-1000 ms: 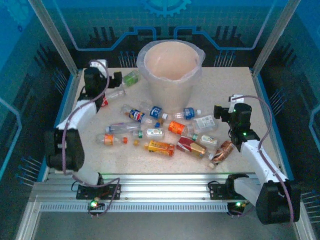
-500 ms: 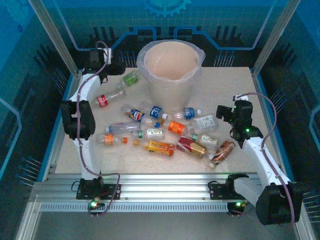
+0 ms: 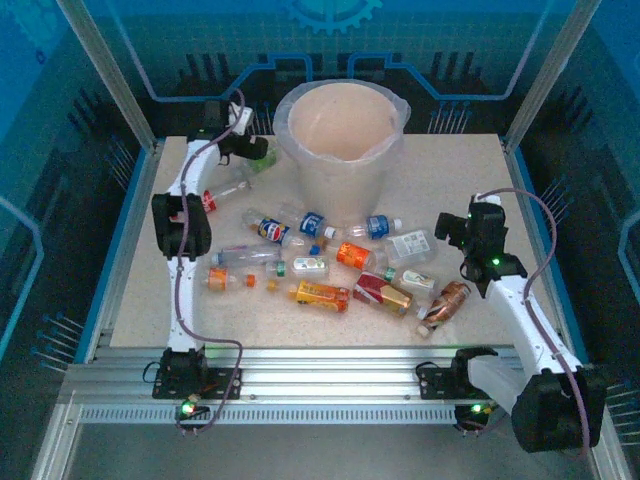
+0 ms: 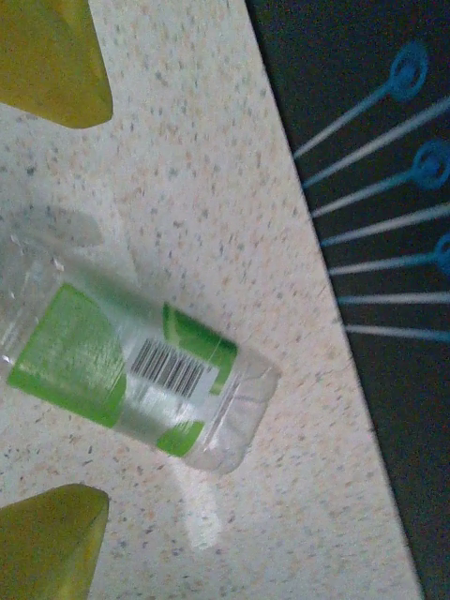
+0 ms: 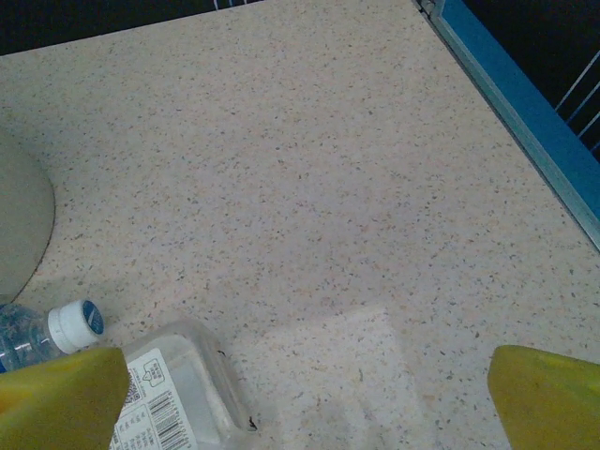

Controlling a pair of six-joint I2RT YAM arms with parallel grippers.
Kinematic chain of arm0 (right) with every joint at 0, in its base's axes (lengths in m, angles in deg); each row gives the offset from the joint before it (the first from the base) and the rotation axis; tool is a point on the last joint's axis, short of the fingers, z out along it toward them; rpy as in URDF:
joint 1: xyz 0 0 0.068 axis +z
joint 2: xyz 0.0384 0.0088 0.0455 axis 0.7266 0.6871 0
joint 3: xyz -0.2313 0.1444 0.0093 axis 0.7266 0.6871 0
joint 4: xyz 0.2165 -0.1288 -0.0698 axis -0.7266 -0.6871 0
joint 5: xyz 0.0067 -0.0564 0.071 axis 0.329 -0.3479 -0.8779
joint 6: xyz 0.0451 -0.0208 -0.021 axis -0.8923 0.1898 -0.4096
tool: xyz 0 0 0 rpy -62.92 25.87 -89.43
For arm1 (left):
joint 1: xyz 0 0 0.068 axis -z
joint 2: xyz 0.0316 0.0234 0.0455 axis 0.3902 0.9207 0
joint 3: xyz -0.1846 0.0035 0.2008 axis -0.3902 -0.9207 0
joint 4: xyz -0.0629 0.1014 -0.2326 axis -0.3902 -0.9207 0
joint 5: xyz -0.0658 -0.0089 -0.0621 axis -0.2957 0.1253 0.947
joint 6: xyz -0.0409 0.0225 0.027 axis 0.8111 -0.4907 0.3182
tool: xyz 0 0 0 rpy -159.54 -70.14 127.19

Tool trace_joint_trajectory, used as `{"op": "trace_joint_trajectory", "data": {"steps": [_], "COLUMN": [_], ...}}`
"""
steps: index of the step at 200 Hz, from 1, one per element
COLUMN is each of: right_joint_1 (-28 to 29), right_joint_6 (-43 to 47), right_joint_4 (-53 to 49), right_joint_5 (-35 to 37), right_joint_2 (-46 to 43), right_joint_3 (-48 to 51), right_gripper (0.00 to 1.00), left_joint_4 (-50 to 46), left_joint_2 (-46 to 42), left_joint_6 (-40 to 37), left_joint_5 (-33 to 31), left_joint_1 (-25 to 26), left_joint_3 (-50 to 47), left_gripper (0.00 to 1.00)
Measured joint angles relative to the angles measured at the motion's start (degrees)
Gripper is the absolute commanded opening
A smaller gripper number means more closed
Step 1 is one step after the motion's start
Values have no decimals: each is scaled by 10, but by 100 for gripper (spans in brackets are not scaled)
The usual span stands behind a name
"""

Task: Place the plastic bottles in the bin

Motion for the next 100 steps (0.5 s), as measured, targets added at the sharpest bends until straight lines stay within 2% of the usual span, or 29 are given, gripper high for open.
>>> {"op": "trace_joint_trajectory", "data": {"steps": [100], "right_joint_1": [10], "right_joint_6": [-5], "right_joint_4": [-3], "right_joint_5": [14], "right_joint_2": [-16], "right_joint_3": [0], "right_gripper": [100], "left_joint_4": [-42], "left_joint_2": [46], "left_joint_6": [-50], "left_joint_5": [-8], "left_joint_1": [15], "left_joint_3": [31], "left_gripper": [99]}}
